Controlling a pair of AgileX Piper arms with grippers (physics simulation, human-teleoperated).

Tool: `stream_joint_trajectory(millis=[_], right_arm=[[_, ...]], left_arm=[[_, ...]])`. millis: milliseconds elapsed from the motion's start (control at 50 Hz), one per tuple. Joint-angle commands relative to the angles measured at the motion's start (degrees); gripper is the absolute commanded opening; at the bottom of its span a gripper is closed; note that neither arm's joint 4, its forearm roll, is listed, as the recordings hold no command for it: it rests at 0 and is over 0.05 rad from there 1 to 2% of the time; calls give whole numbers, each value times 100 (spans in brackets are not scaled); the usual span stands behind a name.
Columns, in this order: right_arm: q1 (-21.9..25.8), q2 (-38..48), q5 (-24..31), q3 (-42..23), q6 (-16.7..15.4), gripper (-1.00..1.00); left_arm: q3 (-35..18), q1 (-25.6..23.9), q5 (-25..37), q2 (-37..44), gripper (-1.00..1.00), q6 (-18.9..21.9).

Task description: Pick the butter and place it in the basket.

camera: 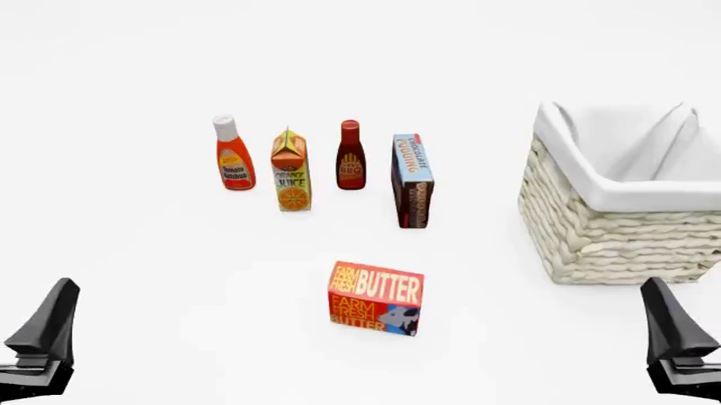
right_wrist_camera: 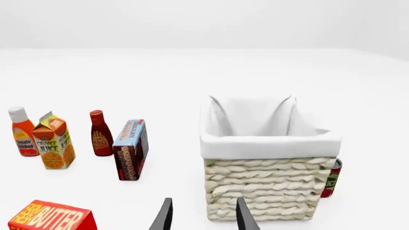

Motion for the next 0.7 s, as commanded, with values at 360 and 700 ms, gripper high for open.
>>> stream_joint_trajectory(millis=[360, 700], right_arm=[[212, -59, 49, 3, -312, 100], [610, 237, -490, -6, -1286, 100]], left_arm=[[0, 0, 0, 0, 100, 0], [0, 0, 0, 0, 100, 0]])
